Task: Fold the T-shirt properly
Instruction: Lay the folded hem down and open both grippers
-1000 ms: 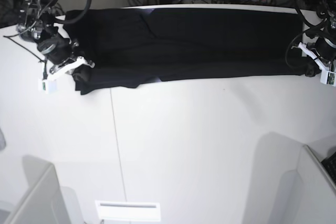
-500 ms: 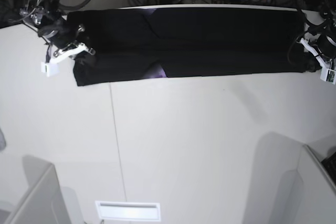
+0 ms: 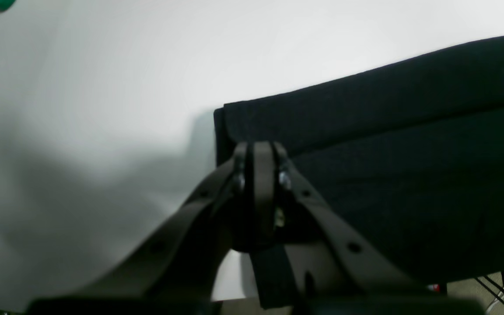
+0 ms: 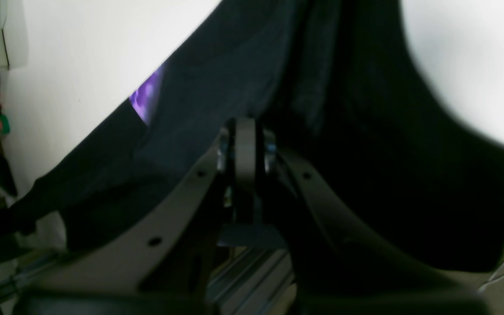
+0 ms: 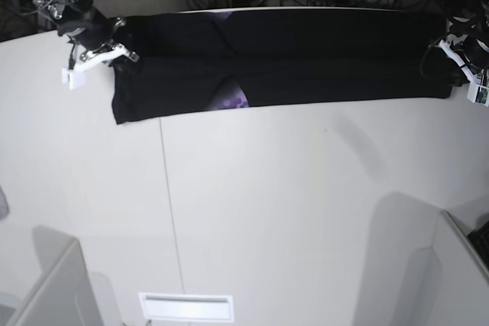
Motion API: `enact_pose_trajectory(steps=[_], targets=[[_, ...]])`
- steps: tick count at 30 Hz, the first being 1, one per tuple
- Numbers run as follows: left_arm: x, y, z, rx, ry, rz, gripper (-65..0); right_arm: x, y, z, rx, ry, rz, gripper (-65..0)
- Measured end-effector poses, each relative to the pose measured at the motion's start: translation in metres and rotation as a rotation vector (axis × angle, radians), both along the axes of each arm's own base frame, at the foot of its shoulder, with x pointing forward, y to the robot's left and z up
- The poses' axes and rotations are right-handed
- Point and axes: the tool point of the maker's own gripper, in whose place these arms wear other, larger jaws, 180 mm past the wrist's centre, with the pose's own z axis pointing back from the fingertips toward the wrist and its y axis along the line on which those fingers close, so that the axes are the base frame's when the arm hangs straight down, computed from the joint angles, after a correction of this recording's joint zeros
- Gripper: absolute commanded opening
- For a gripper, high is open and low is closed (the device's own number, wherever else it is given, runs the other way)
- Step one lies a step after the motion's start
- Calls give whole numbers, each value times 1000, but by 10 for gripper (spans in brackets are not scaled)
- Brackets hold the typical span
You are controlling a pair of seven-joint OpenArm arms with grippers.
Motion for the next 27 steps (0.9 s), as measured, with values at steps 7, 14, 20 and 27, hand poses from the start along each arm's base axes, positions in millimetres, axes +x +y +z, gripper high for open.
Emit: enact_pose_trajectory(steps=[7, 14, 20, 27], targets=[[-1, 0, -1, 2, 4, 0, -650, 0, 0, 0, -1, 0, 0, -650], [-7, 1, -4, 2, 24, 2, -650, -5, -2, -8, 6, 27, -9, -650], [-16, 20, -7, 117, 85, 17, -415, -5, -3, -8, 1, 25, -12, -431], [-16, 24, -5, 140, 86, 23, -145, -2, -5, -6, -5, 18, -11, -422]])
